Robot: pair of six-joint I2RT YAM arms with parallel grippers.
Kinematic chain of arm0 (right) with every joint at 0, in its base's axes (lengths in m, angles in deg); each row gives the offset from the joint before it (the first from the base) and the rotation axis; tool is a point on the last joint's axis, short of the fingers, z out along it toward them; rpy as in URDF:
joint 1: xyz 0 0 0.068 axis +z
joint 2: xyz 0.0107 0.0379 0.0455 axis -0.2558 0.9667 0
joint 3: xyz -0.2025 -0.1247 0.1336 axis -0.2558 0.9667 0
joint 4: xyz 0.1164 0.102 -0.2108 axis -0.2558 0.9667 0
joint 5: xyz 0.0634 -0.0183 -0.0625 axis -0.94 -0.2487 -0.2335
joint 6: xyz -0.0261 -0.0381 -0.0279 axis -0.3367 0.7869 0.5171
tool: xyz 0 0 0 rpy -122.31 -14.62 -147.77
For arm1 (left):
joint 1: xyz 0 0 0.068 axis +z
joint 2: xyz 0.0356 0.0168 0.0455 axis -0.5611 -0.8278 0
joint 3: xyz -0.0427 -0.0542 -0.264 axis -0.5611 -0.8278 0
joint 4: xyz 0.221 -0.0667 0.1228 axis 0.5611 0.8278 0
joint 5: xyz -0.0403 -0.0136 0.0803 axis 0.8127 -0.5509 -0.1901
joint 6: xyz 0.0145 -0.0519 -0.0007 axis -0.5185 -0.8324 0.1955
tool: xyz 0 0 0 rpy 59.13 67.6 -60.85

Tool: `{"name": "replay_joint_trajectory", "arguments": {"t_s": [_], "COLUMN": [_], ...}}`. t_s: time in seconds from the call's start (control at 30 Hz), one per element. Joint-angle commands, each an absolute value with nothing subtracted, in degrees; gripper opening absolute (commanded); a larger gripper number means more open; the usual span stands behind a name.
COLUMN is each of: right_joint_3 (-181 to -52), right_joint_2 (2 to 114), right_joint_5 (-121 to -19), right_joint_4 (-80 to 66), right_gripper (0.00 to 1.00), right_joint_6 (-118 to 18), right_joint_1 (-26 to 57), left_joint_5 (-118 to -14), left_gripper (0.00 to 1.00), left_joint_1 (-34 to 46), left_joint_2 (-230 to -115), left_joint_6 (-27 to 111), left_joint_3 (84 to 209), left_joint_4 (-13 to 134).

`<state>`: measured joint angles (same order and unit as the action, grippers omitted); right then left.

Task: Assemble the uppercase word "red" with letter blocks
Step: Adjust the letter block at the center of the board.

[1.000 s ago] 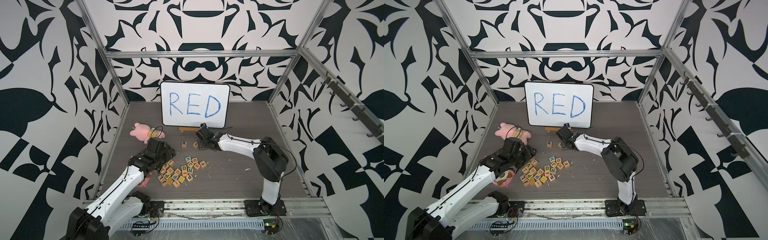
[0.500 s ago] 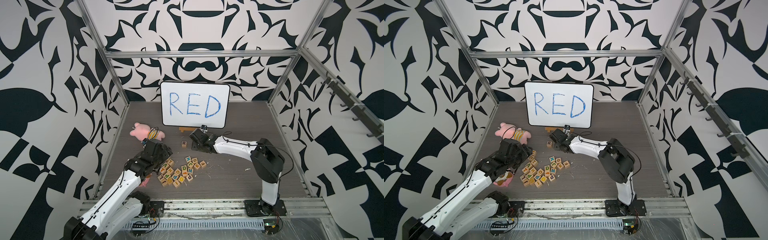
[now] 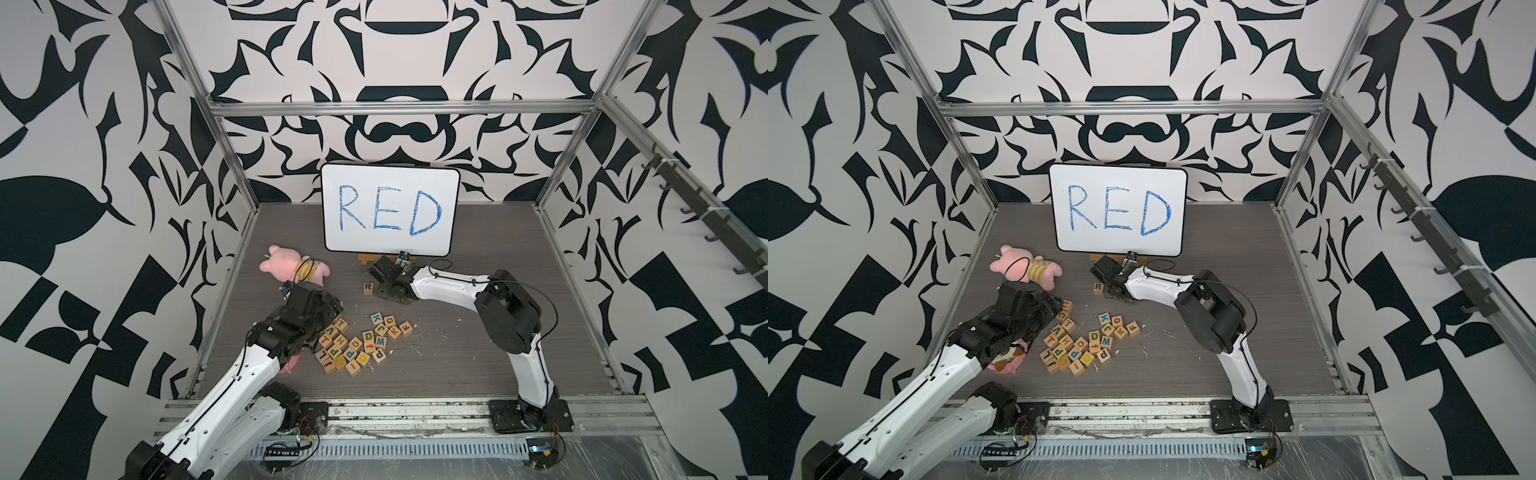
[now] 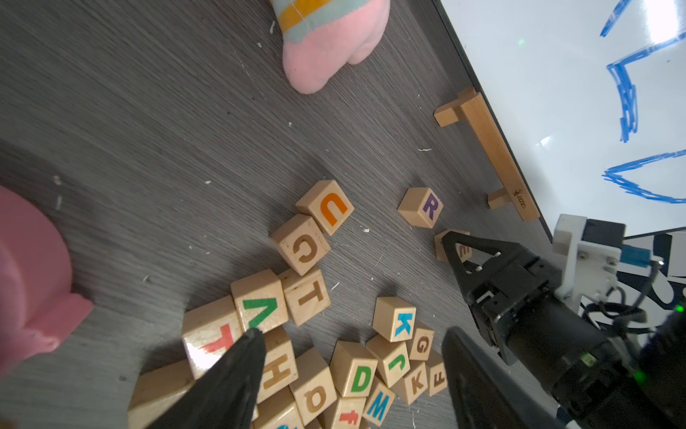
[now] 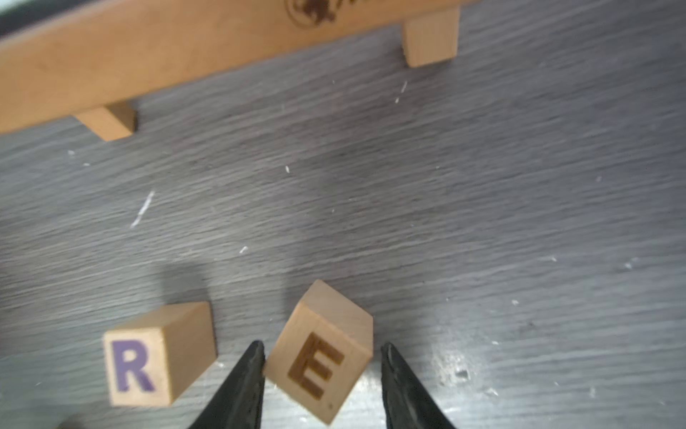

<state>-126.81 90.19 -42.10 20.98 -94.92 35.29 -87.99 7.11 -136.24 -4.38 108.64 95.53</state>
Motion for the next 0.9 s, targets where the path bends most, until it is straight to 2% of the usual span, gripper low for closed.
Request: {"name": "replay_joint_trajectory", "arguments": {"t_s": [0.0, 0.3, 0.7, 0.87], "right_joint_3": [-129.9, -134.7, -137.6, -137.3], "right_joint_2": [89.9, 93.6, 94.7, 94.0], "right_joint_5": [-39.4, -37.0, -36.8, -38.2], "right_joint_4": [23.7, 26.3, 30.5, 30.1], "right_gripper": [0.50, 0.46, 0.32, 0.20], "right_joint_6": [-95.6, -91.0, -88.0, -86.8], "right_joint_1": [35.3, 35.2, 35.1, 35.3], "left_joint_5": [-88.7, -88.3, -88.3, -87.9], "left_gripper": [0.80, 0.80, 0.80, 0.80], "left_joint_1": [7.1, 7.0, 7.1, 7.0], "left_joint_2": [-136.0, -135.4, -134.2, -134.7], "left_joint_6": [-4.6, -3.9, -3.0, -3.1], "left_joint_3": [107.7, 107.4, 106.4, 106.5], "left_joint_4": [96.5, 95.9, 94.7, 94.7]}}
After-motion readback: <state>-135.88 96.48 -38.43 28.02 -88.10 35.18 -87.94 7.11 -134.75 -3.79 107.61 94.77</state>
